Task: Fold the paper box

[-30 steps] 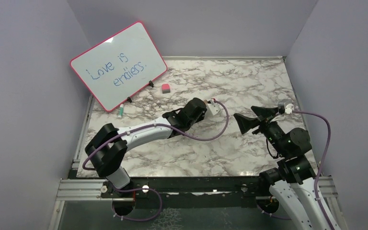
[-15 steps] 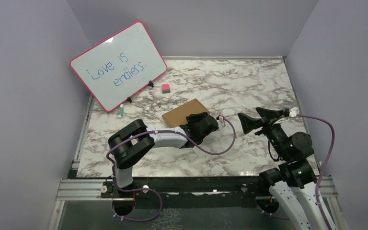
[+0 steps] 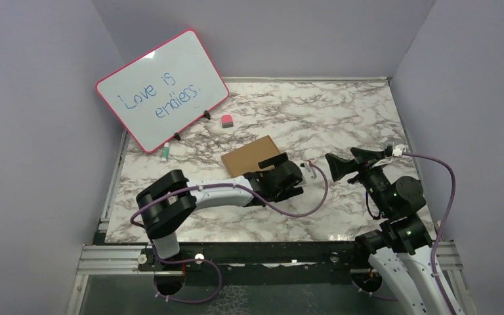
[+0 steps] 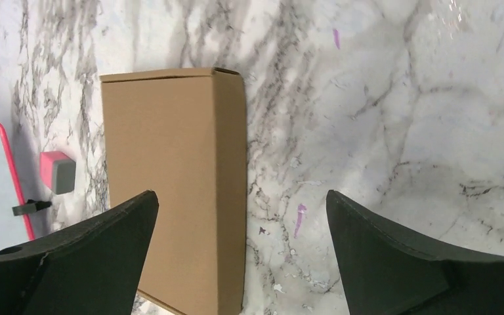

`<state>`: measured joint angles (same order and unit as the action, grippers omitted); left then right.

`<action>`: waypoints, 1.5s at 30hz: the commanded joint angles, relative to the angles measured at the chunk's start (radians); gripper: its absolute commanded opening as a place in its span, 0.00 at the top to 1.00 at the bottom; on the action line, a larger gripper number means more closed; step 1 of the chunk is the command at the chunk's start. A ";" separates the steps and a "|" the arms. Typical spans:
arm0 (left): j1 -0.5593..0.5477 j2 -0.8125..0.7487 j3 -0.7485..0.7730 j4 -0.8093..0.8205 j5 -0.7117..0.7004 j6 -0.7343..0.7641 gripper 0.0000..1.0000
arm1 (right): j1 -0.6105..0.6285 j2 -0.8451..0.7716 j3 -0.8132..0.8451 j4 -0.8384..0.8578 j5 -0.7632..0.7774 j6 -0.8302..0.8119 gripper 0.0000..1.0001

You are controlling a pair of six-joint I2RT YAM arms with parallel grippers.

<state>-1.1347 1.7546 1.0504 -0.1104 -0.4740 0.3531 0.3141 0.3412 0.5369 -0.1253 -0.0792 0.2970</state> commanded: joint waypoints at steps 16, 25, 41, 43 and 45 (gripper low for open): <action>0.859 -0.560 -0.279 0.133 0.594 -0.854 0.01 | -0.003 -0.006 0.123 -0.173 0.136 -0.042 0.00; 1.058 -1.086 -0.372 -0.029 0.539 -0.750 0.01 | -0.003 -0.047 0.154 -0.212 0.251 -0.119 0.00; 1.049 -1.413 -0.442 -0.032 0.322 -0.646 0.01 | -0.003 -0.082 0.086 -0.162 0.278 -0.169 0.00; 1.047 -1.412 -0.443 -0.033 0.331 -0.644 0.01 | -0.003 -0.085 0.082 -0.155 0.277 -0.173 0.00; 1.043 -1.413 -0.443 -0.036 0.334 -0.639 0.01 | -0.002 -0.089 0.076 -0.150 0.277 -0.175 0.00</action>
<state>-0.0814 0.3435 0.5957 -0.1383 -0.1215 -0.3077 0.3141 0.2680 0.6300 -0.3107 0.1795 0.1440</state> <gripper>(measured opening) 0.987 0.998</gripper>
